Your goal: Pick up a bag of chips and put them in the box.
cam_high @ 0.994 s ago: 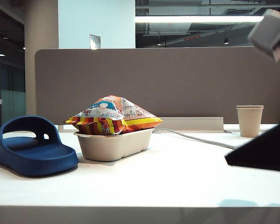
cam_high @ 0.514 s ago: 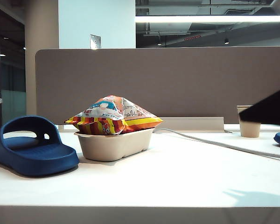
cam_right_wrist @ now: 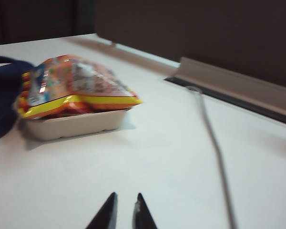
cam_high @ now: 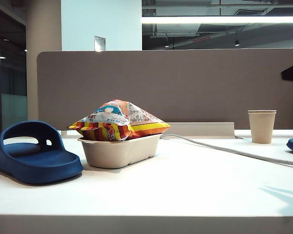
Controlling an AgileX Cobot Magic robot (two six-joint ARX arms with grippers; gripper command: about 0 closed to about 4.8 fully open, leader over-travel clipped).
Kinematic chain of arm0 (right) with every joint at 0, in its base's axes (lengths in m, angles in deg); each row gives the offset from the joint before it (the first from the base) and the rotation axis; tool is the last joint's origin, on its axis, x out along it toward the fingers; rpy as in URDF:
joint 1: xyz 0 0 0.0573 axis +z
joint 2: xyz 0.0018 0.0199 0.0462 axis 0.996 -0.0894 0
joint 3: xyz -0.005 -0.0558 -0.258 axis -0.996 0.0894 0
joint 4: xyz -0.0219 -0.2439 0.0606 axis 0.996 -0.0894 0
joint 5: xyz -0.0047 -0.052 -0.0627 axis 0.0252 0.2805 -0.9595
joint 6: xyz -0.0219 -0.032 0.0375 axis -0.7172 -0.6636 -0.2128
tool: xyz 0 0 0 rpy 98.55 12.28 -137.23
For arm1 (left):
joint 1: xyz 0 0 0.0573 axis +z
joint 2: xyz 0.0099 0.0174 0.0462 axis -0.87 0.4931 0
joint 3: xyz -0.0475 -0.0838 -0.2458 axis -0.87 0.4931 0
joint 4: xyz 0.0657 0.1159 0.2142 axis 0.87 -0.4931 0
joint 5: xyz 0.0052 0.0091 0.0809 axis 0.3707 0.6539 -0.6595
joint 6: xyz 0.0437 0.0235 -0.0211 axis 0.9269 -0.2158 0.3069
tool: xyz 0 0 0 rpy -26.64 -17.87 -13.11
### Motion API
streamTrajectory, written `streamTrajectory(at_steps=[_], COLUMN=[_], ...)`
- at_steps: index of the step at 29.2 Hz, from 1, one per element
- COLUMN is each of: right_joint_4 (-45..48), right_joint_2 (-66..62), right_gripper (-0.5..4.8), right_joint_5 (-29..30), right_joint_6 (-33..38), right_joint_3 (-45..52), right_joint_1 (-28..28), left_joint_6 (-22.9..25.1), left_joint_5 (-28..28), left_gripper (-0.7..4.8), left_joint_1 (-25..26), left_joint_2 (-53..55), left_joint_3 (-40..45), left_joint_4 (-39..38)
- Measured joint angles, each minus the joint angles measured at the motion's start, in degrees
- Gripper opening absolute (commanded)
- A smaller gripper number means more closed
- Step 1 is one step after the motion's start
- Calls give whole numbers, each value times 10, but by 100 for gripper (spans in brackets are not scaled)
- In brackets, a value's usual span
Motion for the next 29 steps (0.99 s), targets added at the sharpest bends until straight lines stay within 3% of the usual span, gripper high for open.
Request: streamTrajectory(at_steps=[11, 29], right_joint_4=[0, -4], right_joint_2=[70, 151], right_gripper=[53, 53], right_joint_5=[0, 0], right_joint_6=[0, 0], right_joint_3=[0, 0], right_joint_1=[-93, -165], left_joint_6=[0, 0], left_joint_5=[0, 0], left_gripper=[22, 22], left_joint_1=[85, 134], left_joint_2=[0, 0], left_joint_3=[0, 0], left_joint_4=[0, -2])
